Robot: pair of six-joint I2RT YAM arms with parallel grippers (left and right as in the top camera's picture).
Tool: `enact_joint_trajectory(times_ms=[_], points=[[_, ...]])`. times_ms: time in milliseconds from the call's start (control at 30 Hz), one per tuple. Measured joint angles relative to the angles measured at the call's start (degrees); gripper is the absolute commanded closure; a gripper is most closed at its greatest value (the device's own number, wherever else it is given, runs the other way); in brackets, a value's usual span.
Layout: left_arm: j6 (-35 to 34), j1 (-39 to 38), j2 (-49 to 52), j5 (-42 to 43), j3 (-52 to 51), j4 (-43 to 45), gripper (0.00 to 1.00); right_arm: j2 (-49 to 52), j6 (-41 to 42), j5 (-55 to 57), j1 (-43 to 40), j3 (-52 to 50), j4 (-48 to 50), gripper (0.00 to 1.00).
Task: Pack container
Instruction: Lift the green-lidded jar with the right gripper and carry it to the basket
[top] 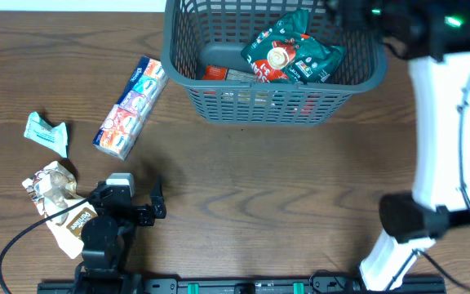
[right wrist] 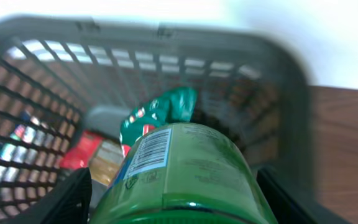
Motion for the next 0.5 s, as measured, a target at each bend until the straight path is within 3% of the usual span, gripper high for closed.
enact_joint_trajectory(times_ms=[233, 500], points=[[0.0, 0.0, 0.0, 0.0, 0.0, 0.0, 0.01, 12.1, -4.5, -3.2, 3.2, 0.0, 0.5, 0.99], [0.0, 0.0, 0.0, 0.0, 0.0, 0.0, 0.02, 18.0, -9.0, -11.1, 9.3, 0.0, 5.2, 0.99]])
